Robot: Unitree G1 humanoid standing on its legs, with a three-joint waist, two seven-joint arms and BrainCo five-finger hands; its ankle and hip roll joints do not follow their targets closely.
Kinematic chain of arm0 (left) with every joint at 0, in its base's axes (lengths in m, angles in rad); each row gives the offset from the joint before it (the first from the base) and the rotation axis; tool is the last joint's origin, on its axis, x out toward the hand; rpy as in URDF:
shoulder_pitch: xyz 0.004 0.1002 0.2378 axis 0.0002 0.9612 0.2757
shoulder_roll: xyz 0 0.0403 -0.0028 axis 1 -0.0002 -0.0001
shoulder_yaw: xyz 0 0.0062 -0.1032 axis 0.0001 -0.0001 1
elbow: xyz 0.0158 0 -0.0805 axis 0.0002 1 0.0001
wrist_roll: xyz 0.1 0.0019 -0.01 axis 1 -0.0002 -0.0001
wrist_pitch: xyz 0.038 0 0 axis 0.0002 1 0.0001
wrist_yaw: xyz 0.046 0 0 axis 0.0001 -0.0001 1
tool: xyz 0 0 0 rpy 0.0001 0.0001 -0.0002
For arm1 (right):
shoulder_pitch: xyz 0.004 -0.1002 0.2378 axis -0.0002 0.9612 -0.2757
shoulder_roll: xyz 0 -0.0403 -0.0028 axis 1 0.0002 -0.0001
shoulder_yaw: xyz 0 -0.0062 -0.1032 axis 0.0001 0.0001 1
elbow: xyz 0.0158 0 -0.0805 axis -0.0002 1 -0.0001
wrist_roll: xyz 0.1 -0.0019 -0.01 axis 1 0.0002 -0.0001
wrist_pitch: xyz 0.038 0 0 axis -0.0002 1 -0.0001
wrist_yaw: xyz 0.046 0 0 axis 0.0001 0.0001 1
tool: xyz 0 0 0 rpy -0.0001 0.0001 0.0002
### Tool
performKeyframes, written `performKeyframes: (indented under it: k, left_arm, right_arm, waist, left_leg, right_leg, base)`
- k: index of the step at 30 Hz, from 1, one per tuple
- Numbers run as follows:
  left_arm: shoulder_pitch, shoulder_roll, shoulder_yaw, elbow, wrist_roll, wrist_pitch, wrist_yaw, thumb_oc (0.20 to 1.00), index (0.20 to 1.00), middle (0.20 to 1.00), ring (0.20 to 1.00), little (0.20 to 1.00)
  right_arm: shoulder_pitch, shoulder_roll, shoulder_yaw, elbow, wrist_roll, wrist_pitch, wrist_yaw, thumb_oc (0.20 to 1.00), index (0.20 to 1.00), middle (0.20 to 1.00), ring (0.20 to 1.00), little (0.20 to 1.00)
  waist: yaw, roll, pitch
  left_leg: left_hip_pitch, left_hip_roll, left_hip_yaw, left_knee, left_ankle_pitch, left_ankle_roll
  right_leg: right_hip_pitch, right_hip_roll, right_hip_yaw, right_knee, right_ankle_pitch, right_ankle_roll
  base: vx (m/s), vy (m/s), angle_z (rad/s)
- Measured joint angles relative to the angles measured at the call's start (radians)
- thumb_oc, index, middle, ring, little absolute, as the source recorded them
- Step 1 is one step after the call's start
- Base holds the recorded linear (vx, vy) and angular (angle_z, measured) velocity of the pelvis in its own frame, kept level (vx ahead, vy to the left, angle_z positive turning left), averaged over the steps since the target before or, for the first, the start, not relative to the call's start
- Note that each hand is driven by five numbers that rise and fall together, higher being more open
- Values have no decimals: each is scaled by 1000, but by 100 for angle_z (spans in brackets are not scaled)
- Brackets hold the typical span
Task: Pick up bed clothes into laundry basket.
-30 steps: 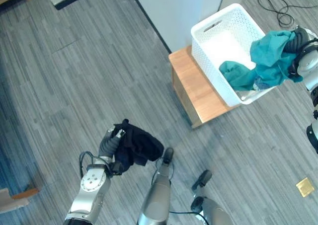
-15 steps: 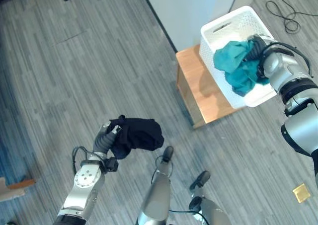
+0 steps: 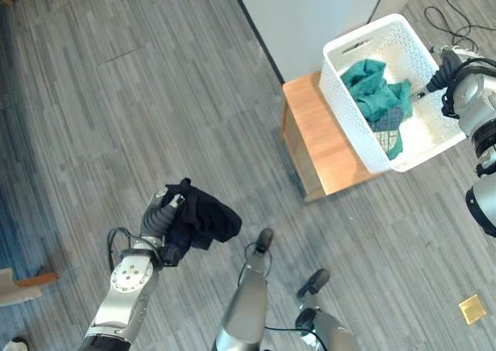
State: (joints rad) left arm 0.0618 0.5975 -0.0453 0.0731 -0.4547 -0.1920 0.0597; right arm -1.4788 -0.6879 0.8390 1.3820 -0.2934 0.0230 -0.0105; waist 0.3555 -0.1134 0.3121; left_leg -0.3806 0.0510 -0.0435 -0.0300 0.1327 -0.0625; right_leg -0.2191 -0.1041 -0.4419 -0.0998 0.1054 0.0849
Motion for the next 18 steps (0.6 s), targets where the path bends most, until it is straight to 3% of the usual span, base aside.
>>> performKeyframes:
  k: [3,5,7,9,10,11,13,18]
  left_arm:
    - [-1,1,-3,-1,7,0,1,200,200,200,200,200]
    - [-15,1,4,-1,14,0,4,200,200,200,200,200]
    - [-29,-6,31,-25,46,5,26,200,200,200,200,200]
    - [-52,-13,65,-64,47,9,58,200,200,200,200,200]
    - [-54,-17,93,-108,47,5,72,200,200,200,200,200]
    - [-60,-19,108,-122,47,-4,83,200,200,200,200,200]
    - [-112,-28,113,-223,45,-7,104,200,200,200,200,200]
    - [-152,-27,135,-339,46,-28,92,200,200,200,200,200]
  right_arm:
    - [3,-6,-14,-104,45,-15,-6,1000,1000,1000,1000,1000]
    - [33,-14,-108,-232,147,-24,-13,1000,1000,1000,1000,1000]
    - [264,-52,-363,-728,400,-58,-39,1000,1000,1000,1000,1000]
    - [564,6,-503,-1179,540,-109,-40,1000,1000,1000,1000,1000]
    - [778,86,-591,-1408,597,-153,-12,1000,1000,1000,1000,1000]
    - [873,128,-581,-1467,622,-190,4,1000,1000,1000,1000,1000]
    - [1161,206,-581,-1562,695,-176,78,1000,1000,1000,1000,1000]
    - [1401,208,-674,-1554,762,-165,169,1000,1000,1000,1000,1000]
  waist:
    - [-27,0,-1]
    - [-51,0,-2]
    - [-81,-4,-4]
    - [-110,-8,-8]
    - [-104,-16,-19]
    - [-111,-18,-20]
    - [-163,-1,-32]
    - [-261,34,-93]
  left_leg:
    - [26,-1,6,-1,0,0]
    - [40,-1,7,-2,-1,-1]
    - [78,-3,18,-11,-1,-1]
    - [119,-4,36,-20,-4,-5]
    - [135,-4,43,-29,-3,-3]
    - [153,-4,56,-34,-3,-3]
    - [196,-7,73,-40,-18,-7]
    - [264,-4,140,-62,-34,-1]
  right_leg:
    - [20,-2,9,0,2,2]
    - [34,-3,12,0,2,2]
    - [58,-2,21,0,1,4]
    - [87,-7,35,0,-3,10]
    - [102,-12,40,0,-4,9]
    - [108,-14,51,0,-2,7]
    - [140,-17,69,0,-1,9]
    - [162,-23,136,-1,-4,13]
  base:
    - [-23,35,-7]
    - [35,21,-4]
    - [38,52,-11]
    - [61,29,-13]
    - [74,16,-24]
    - [87,17,-42]
    - [103,39,-31]
    - [84,51,-37]
